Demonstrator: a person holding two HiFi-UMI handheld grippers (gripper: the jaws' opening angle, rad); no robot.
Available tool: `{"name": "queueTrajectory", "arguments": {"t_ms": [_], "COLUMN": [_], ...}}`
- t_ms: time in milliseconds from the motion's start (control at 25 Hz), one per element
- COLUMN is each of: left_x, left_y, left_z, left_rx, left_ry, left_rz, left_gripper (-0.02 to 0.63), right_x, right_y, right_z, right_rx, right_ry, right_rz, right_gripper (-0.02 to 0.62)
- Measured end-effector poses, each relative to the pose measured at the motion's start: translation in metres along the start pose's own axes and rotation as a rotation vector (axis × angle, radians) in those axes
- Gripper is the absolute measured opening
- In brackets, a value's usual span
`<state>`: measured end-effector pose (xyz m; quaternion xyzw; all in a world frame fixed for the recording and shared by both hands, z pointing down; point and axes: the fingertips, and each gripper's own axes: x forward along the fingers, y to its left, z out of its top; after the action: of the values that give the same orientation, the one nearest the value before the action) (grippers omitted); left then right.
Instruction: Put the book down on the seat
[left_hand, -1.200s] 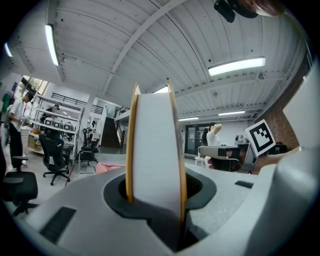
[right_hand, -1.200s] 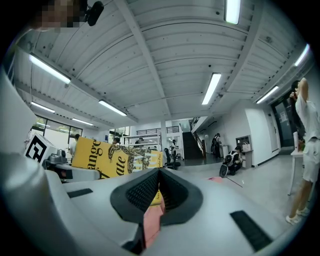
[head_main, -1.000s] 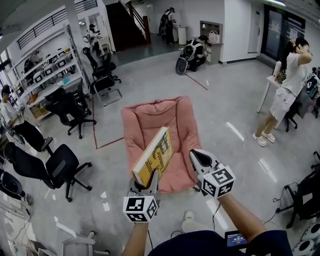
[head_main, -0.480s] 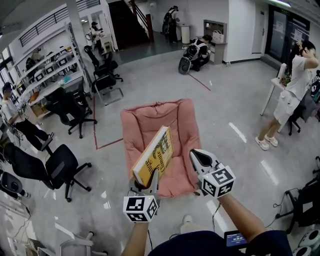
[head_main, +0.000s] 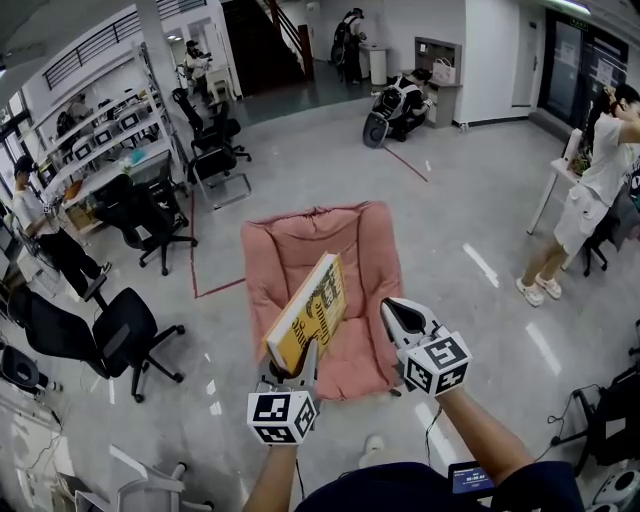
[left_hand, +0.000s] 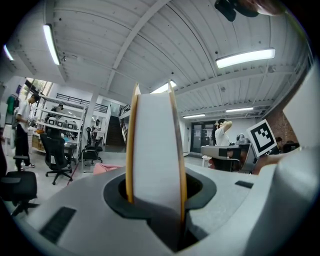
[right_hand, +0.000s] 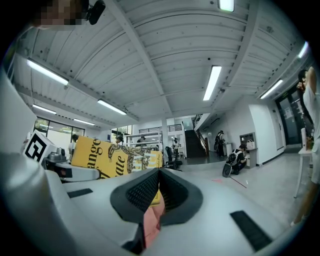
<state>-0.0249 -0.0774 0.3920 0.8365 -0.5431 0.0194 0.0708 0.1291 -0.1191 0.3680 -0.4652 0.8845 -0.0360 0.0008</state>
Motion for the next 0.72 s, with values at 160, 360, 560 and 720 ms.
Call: {"name": "queueTrajectory", "arguments": {"t_ms": [160, 360, 560, 720], "left_x": [0.009, 0.021, 0.033, 0.042], "left_y": [-0.003, -0.009, -0.008, -0.015], "left_z": [0.003, 0.008, 0.008, 0.008], "left_rx": [0.007, 0.014, 0.012, 0.006], "left_ry": [-0.002, -0.005, 0.000, 0.000], "left_rz": [0.015, 0.036, 0.059, 0.073], "left_gripper": [0.147, 0.147, 0.147, 0.147], "right_x": [0.004, 0.008, 0.018, 0.018], "right_y": [-0.011, -0.024, -0.030, -0.037], "right_z": [0.001, 0.005, 0.004, 0.000], "right_rx": [0.000, -0.006, -0.020, -0.032], "right_ry": [0.002, 0.000, 0.004, 0.014], "right_rz": [0.009, 0.030, 0.061, 0.083], "right_gripper": [0.018, 0.018, 0.018, 0.018]}}
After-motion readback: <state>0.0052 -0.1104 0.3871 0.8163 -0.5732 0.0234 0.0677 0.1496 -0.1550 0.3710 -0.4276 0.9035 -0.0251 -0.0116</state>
